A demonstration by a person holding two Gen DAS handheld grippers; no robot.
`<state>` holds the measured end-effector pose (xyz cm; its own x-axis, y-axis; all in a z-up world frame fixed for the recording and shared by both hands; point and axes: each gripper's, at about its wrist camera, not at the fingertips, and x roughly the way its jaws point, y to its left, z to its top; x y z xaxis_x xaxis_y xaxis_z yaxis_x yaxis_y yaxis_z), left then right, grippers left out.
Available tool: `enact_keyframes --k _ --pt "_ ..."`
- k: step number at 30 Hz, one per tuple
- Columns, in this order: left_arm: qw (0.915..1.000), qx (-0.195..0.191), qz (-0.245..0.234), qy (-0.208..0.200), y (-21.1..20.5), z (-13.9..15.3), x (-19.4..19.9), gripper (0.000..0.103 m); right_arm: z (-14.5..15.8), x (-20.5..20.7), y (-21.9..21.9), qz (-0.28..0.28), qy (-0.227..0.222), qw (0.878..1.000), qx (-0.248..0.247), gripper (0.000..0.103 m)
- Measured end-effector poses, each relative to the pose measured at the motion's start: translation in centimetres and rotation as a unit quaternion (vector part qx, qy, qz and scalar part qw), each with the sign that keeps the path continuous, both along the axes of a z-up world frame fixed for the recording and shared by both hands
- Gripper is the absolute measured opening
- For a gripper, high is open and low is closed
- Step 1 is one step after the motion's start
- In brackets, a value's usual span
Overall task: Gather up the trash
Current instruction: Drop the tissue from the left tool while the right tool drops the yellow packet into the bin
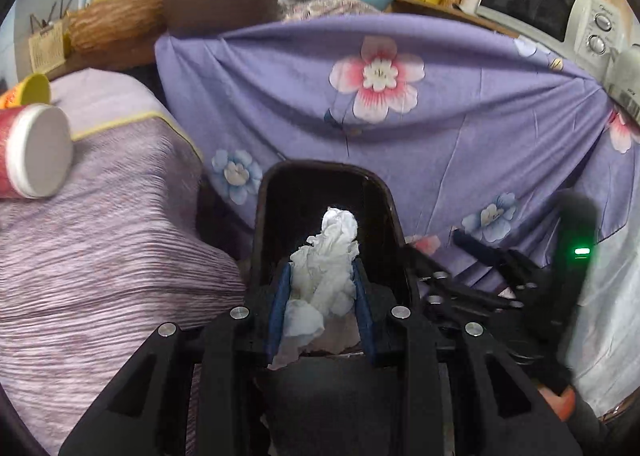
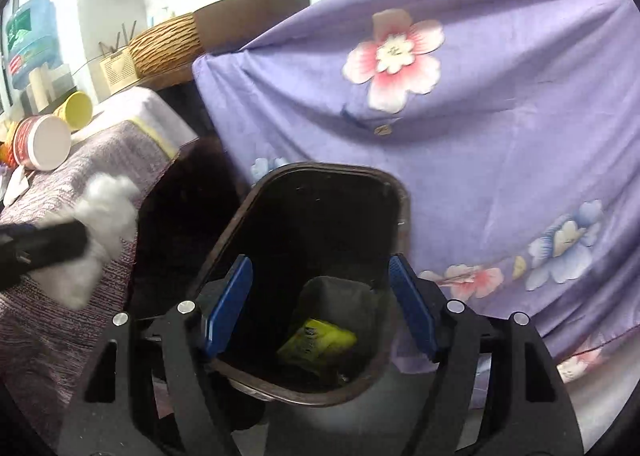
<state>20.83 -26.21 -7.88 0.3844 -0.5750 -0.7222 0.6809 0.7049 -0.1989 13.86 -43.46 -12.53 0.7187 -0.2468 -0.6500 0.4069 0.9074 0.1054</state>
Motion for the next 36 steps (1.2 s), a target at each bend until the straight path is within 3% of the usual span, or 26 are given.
enact_keyframes --k 4,14,16,18,21,26,36 --pt "0.9998 0.01 -0.009 0.014 -2.0 -1.6 0.5 0.031 1.1 -2.0 -1.2 -0.023 -0.01 1.0 -0.01 0.078" --pt "0.9976 0.056 -0.033 0.025 -6.7 -5.5 1.0 0.035 1.7 -4.8 -3.8 -0.077 -0.009 0.997 -0.019 0.079" --pt "0.9973 0.06 -0.034 0.026 -7.2 -5.9 1.0 0.043 1.7 -5.0 -4.2 -0.085 -0.01 0.996 -0.019 0.079" --pt "0.9973 0.061 -0.033 0.023 -7.4 -6.0 0.7 0.069 1.8 -5.2 -4.6 -0.091 -0.011 0.996 -0.02 0.08" --pt "0.998 0.055 -0.032 0.008 -7.2 -5.5 0.2 0.083 1.9 -5.5 -4.8 -0.095 -0.013 0.995 -0.019 0.08" --pt "0.9985 0.047 -0.025 -0.012 -5.9 -3.9 -0.9 0.094 2.5 -5.6 -4.6 -0.095 -0.016 0.995 -0.024 0.084" --pt "0.9977 0.033 -0.005 -0.06 -1.8 0.8 -3.6 0.098 3.8 -4.2 -2.6 -0.064 -0.03 0.997 -0.027 0.086"
